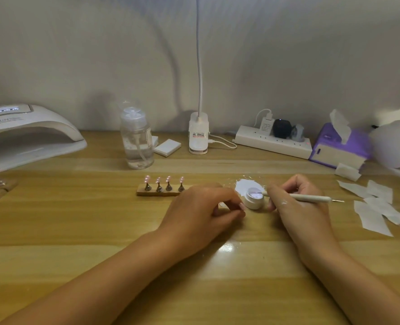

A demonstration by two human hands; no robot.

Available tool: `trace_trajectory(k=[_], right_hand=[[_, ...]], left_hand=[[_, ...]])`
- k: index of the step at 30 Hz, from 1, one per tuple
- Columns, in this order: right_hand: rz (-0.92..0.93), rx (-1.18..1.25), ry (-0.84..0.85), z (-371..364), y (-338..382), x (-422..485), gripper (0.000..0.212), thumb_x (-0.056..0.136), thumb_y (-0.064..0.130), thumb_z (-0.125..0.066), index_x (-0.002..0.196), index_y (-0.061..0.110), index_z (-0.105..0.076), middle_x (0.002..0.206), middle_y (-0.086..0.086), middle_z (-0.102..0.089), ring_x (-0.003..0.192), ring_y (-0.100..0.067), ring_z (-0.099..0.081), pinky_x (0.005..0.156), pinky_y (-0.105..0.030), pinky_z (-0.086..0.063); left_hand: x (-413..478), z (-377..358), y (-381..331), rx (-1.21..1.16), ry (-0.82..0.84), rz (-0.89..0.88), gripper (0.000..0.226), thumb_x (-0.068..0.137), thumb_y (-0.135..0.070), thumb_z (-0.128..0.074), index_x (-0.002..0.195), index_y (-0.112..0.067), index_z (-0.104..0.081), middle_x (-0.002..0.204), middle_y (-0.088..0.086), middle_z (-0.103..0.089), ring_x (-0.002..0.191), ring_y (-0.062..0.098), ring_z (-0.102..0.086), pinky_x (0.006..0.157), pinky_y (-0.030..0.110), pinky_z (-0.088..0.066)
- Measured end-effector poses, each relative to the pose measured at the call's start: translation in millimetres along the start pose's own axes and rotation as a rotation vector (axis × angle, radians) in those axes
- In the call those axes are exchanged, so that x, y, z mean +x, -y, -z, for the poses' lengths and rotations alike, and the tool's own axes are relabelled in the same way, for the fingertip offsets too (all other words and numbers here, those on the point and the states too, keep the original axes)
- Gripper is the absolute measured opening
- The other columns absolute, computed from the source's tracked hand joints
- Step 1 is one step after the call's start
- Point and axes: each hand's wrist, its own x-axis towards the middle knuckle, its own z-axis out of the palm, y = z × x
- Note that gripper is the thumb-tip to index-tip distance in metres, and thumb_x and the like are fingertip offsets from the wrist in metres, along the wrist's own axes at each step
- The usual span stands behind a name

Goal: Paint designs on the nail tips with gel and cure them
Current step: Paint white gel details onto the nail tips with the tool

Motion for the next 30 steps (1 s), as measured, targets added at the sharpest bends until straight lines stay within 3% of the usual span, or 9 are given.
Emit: trace_trajectory(k=[5,10,14,21,25,30], right_hand=[[-0.014,-0.03,-0.007,-4.0,-1.6,4.5,0.027,0.085,0.03,-0.072,0.072,0.013,-0.056,0.054,0.009,-0.065,0.048,0.003,-0.05,0.06,-0.032,-0.04],[-0.029,-0.107,-0.03,-6.8,-1.9,4.6,0.032,0.084,0.04,-0.073,0.073,0.014,-0.057,0.063,0.003,-0.068,0.05,0.004,-0.051,0.056,-0.03,-0.035],[-0.034,-0.147,-0.035,-8.0,-2.3,4.0,0.034,0.084,0.044,-0.073,0.075,0.015,-0.057,0.07,-0.001,-0.069,0.06,-0.005,-0.054,0.057,-0.029,-0.038],[-0.014,-0.163,-0.024,-9.0,-2.4,3.3,0.035,0.083,0.046,-0.072,0.073,0.017,-0.055,0.068,0.001,-0.067,0.067,-0.013,-0.058,0.058,-0.031,-0.038],[0.011,-0.084,-0.037,-7.9,0.8,1.6,0.033,0.088,0.041,-0.07,0.074,0.014,-0.055,0.07,-0.005,-0.066,0.061,-0.008,-0.054,0.058,-0.03,-0.038],[0.022,0.114,-0.073,-3.1,4.7,-0.3,0.023,0.091,0.029,-0.064,0.079,0.011,-0.056,0.055,0.003,-0.064,0.051,0.003,-0.054,0.057,-0.028,-0.042]], left_hand=[[3.5,-1.9,2.7,-0.04,-0.005,0.042,0.004,0.086,-0.035,-0.069,0.09,-0.037,-0.07,0.086,-0.013,-0.063,0.07,0.006,-0.054,0.068,0.037,-0.05],[2.7,-3.0,1.6,-0.003,0.022,0.034,0.003,0.086,-0.04,-0.069,0.089,-0.038,-0.069,0.089,-0.015,-0.061,0.07,0.003,-0.055,0.068,0.032,-0.049],[3.1,-3.6,2.4,0.018,0.047,0.035,0.008,0.089,-0.045,-0.064,0.091,-0.038,-0.068,0.091,-0.017,-0.058,0.068,0.0,-0.053,0.064,0.026,-0.045],[3.9,-2.2,4.1,-0.038,0.061,0.032,0.008,0.089,-0.042,-0.064,0.092,-0.038,-0.07,0.089,-0.013,-0.06,0.066,0.003,-0.051,0.065,0.03,-0.048],[4.2,-1.0,4.8,-0.093,0.036,0.04,0.004,0.088,-0.033,-0.068,0.09,-0.033,-0.071,0.086,-0.011,-0.063,0.066,0.008,-0.053,0.066,0.034,-0.049],[4.6,1.6,6.2,-0.122,0.03,0.055,0.007,0.085,-0.027,-0.072,0.088,-0.033,-0.07,0.085,-0.018,-0.062,0.065,0.007,-0.055,0.063,0.022,-0.041]])
